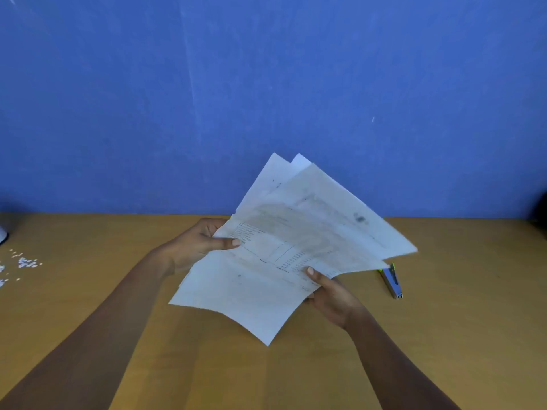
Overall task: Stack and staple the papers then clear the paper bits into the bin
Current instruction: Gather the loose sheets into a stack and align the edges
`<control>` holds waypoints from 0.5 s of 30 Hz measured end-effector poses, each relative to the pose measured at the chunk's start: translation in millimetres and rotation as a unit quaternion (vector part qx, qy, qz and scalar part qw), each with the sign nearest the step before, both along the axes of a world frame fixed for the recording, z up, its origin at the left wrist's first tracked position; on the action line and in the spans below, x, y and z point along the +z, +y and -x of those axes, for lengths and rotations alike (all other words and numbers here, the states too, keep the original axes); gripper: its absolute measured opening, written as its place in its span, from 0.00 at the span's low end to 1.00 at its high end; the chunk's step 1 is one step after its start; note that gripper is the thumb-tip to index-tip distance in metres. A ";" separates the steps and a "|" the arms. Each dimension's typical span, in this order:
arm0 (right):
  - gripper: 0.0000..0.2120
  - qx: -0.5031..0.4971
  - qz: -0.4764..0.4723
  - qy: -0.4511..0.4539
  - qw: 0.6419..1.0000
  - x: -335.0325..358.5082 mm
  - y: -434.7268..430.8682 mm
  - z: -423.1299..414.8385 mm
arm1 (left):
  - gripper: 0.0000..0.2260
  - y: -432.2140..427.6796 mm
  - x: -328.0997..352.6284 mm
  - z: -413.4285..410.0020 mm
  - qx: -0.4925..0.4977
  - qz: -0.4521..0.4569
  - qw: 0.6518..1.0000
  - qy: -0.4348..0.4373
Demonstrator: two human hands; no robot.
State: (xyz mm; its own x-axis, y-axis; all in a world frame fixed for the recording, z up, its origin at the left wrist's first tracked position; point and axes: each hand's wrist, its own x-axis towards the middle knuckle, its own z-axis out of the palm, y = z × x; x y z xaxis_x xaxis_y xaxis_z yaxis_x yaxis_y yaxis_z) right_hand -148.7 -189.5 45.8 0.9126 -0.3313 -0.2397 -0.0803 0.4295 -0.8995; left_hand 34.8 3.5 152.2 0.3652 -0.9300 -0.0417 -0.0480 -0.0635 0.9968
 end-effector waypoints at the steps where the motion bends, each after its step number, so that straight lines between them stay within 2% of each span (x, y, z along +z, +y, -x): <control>1: 0.37 -0.004 0.004 0.001 1.000 -0.1 -0.6 -1.8 | 0.28 1.7 -0.9 -1.6 0.002 0.003 1.000 -0.006; 4: 0.17 -0.068 0.048 0.016 0.996 -7.4 -3.7 -6.3 | 0.32 6.1 -4.6 -2.5 0.030 0.016 0.999 -0.008; 6: 0.10 -0.124 0.039 0.000 0.992 -14.0 -4.2 -4.0 | 0.30 7.0 -9.0 -0.8 0.055 0.040 0.998 0.009; 7: 0.12 -0.147 0.019 -0.022 0.989 -16.8 -4.4 -3.3 | 0.25 6.2 -13.0 0.2 0.067 0.053 0.996 0.007; 9: 0.34 -0.156 0.049 -0.054 0.985 -14.8 -4.7 -0.7 | 0.09 3.1 -20.7 4.2 0.113 0.063 0.992 0.012; 10: 0.37 -0.157 0.080 -0.056 0.983 -10.6 -2.7 -1.1 | 0.02 1.2 -23.4 6.8 0.146 0.058 0.988 0.005; 13: 0.24 -0.185 0.173 -0.036 0.967 4.6 6.2 -11.3 | 0.08 -5.0 -36.7 7.1 0.227 0.034 0.973 -0.021; 15: 0.17 -0.221 0.193 -0.042 0.955 16.4 10.1 -17.9 | 0.11 -8.3 -42.8 7.7 0.267 0.034 0.963 -0.020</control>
